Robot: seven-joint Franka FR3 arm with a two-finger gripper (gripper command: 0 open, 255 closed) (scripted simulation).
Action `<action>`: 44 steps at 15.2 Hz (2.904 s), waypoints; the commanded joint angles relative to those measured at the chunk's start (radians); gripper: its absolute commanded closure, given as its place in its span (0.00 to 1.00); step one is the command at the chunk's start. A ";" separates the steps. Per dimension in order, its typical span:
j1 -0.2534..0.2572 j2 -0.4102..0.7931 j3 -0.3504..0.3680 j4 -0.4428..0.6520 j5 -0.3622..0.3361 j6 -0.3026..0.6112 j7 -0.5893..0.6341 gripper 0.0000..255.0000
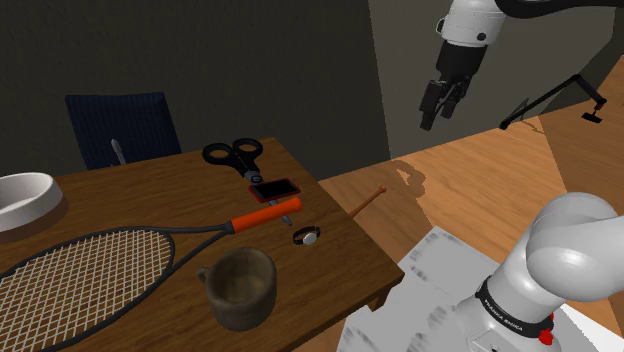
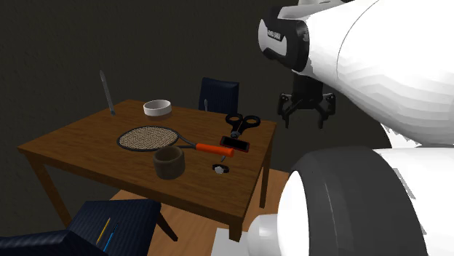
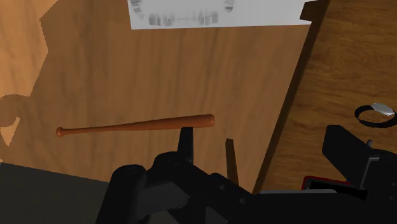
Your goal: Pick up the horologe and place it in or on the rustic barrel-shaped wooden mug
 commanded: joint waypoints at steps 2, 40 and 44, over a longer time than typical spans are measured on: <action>0.007 0.014 0.007 -0.013 0.016 0.022 0.011 0.00; 0.242 0.822 0.247 0.027 0.441 0.740 0.173 0.00; 0.242 0.822 0.247 0.027 0.441 0.740 0.173 0.00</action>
